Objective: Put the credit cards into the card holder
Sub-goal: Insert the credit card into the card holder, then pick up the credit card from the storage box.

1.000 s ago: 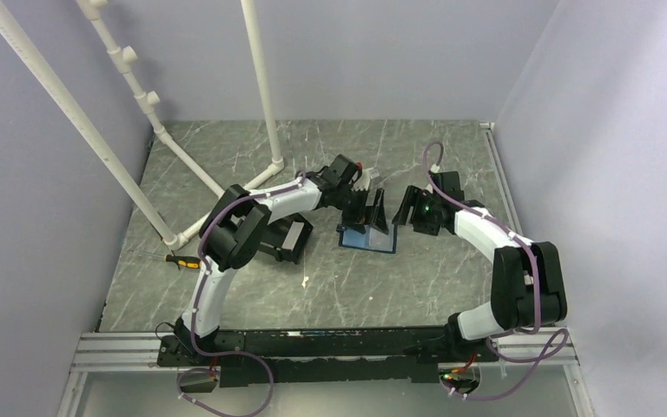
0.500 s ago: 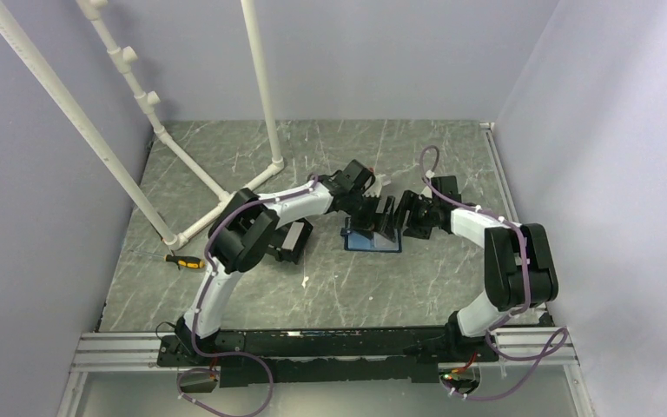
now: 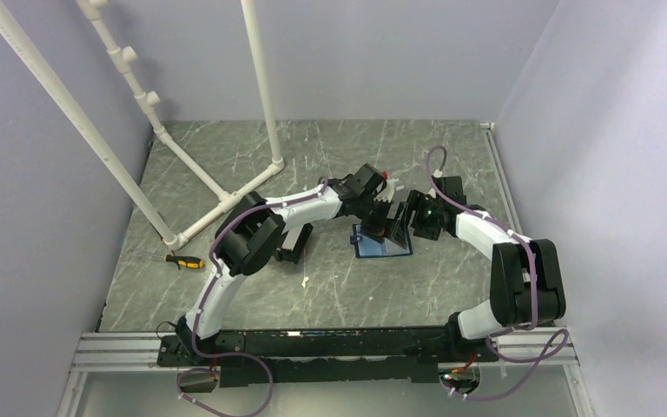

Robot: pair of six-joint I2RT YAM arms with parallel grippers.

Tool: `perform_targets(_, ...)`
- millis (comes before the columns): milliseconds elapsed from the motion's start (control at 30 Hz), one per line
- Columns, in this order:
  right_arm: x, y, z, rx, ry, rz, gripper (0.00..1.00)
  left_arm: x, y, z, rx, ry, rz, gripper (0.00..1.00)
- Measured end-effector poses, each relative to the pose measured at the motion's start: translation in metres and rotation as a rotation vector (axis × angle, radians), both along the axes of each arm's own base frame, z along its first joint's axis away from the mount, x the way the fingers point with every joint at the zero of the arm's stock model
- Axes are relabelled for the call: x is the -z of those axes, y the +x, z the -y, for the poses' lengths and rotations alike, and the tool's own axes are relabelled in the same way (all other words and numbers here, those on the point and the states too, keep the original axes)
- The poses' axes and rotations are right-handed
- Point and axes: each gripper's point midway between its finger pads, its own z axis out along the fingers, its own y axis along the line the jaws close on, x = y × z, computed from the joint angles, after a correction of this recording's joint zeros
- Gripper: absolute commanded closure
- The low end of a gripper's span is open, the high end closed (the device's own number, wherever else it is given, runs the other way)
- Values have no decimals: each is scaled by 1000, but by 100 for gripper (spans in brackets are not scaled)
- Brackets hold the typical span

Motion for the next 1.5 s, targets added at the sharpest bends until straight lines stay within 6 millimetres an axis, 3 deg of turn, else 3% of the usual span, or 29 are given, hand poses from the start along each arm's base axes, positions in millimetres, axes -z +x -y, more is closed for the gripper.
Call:
perform_targets(100, 1, -4, 10, 24, -60, -7, 27, -2, 2, -8, -1, 33, 26, 1)
perform_targets(200, -5, -9, 20, 42, -114, -1, 24, -15, 4, -34, -23, 59, 35, 0)
perform_targets(300, -15, -9, 20, 31, -123, 33, 22, -51, 10, -73, -66, 52, 61, 1)
perform_targets(467, -26, -16, -7, -69, -110, 75, 21, -144, 20, -156, -148, 2, 196, 1)
perform_targets(533, -28, -21, -21, -117, -99, 83, 21, -165, 16, -188, -185, 10, 246, 1)
perform_targets(600, -31, -25, -35, -161, -84, 90, 21, -170, 8, -218, -222, 33, 254, 0)
perform_targets(700, -39, -29, -56, -223, -58, 105, 21, -150, 4, -251, -280, 88, 192, 0)
perform_targets(800, -49, -35, -79, -279, -14, 121, 21, -107, 3, -274, -328, 147, 74, 1)
perform_targets(867, -52, -40, -91, -306, 11, 123, 22, -80, 0, -284, -346, 186, -6, 1)
perform_targets(967, -54, -46, -103, -332, 35, 119, 22, -55, -4, -288, -337, 223, -72, 1)
perform_targets(1500, -52, -55, -118, -349, 58, 97, 23, -25, 20, -277, -321, 202, -70, 6)
